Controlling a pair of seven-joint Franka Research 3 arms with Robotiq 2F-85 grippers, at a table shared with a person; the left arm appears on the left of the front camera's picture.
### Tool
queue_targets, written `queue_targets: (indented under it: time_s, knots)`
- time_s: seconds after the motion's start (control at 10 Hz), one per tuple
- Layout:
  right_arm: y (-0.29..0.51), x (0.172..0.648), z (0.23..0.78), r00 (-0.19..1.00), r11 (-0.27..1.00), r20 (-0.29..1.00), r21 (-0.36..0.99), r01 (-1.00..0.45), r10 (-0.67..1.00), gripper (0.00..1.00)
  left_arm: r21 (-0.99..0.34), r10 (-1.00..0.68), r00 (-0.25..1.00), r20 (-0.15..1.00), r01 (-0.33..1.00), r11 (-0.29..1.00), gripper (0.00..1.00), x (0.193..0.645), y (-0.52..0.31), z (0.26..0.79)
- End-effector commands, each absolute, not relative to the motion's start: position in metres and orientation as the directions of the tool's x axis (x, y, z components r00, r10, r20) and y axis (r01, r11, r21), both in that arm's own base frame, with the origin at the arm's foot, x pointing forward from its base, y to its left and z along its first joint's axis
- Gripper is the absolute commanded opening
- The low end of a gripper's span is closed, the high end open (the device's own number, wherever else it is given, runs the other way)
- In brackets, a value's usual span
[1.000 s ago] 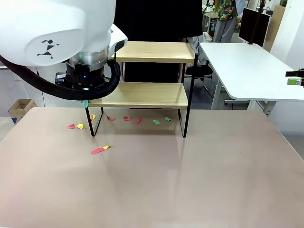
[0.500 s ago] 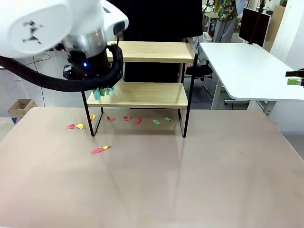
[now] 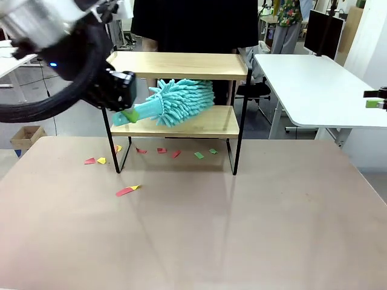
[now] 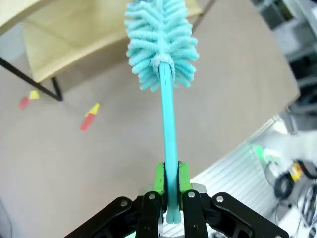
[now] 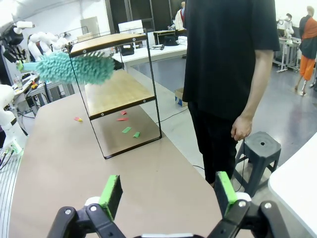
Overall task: Clean the shelf.
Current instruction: Clean the specific section of the Shelf indicated by the human with the Duster.
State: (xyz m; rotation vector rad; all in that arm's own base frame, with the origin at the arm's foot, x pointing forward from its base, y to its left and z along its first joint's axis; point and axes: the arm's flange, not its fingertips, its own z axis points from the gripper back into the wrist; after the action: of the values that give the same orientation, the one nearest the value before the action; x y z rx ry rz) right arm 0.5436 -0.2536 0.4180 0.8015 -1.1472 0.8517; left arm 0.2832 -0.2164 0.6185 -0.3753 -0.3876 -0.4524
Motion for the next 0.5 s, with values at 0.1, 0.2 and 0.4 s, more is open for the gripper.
queue_targets:
  time_s: [0.1, 0.2, 0.4]
  knots:
    - [-0.252, 0.543, 0.421, 0.186, 0.453, 0.970, 0.096, -0.887, 0.158, 1.00, -0.326, -0.533, 0.770, 0.352, 0.635, 0.701, 0.14, 0.265, -0.163, 0.627]
    - [-0.252, 0.543, 0.421, 0.186, 0.453, 0.970, 0.096, -0.887, 0.158, 1.00, -0.327, -0.581, 0.754, 0.306, 0.657, 0.679, 0.14, 0.258, -0.149, 0.631]
    - [-0.252, 0.543, 0.421, 0.186, 0.453, 0.970, 0.096, -0.887, 0.158, 1.00, -0.252, -0.681, 0.716, 0.152, 0.695, 0.674, 0.14, 0.238, -0.119, 0.633]
